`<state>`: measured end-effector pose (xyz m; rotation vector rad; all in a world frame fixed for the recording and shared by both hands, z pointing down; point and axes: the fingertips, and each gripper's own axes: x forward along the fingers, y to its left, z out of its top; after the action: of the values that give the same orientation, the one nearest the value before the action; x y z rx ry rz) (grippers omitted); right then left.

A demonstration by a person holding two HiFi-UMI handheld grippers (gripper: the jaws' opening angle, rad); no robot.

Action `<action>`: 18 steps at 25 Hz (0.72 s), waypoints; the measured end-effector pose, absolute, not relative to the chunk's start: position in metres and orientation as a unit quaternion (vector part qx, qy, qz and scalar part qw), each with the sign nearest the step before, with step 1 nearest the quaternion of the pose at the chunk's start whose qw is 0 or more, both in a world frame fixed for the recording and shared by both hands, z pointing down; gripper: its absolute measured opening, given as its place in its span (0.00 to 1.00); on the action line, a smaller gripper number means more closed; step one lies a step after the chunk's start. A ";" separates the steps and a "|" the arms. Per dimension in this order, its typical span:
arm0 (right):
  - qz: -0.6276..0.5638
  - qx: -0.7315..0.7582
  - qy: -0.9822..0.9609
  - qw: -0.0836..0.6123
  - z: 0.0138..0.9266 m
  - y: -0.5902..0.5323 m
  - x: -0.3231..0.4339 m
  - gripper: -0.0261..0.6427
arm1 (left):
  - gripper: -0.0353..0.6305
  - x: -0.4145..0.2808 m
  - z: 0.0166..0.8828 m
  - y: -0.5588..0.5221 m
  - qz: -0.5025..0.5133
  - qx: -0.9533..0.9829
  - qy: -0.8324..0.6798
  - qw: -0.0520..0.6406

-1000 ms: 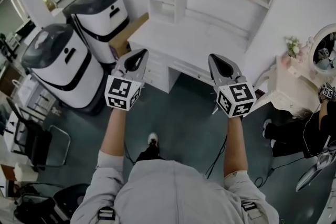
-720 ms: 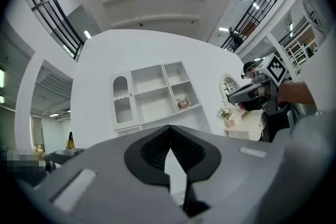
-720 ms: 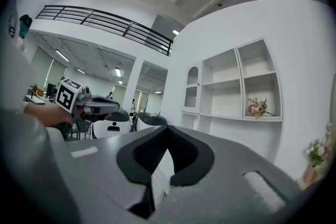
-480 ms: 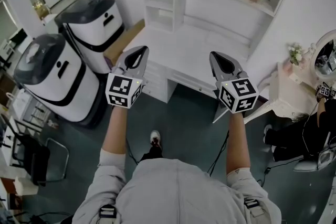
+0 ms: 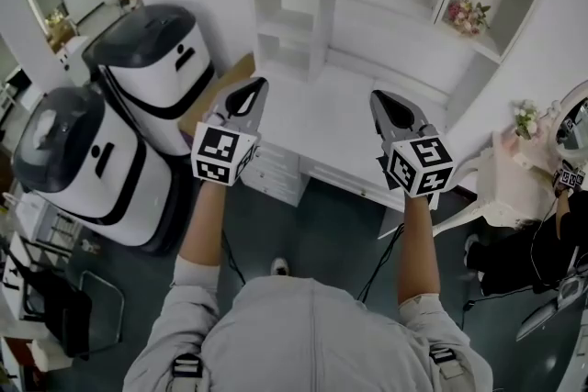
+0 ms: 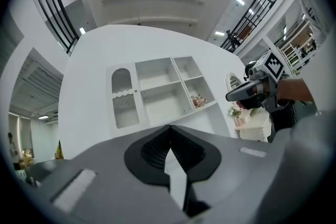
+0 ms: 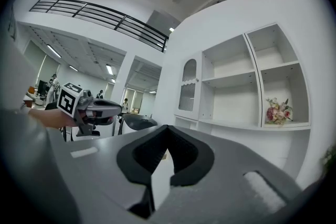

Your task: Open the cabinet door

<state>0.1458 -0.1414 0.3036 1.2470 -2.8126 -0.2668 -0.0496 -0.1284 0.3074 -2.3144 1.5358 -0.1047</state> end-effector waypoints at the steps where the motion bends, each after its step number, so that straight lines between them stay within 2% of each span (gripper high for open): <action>1: -0.086 0.406 -0.909 0.027 0.303 -0.150 0.140 0.04 | 0.08 -0.056 0.306 -0.138 -0.036 -0.820 0.543 0.179; 18: -0.067 0.419 -0.905 0.027 0.306 -0.261 0.077 0.04 | 0.08 -0.128 0.305 -0.267 -0.029 -0.836 0.523 0.167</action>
<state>0.0767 -0.2607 0.3062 1.2935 -2.7960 -0.2063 -0.1277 -0.2665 0.3047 -2.3782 1.4882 -0.0817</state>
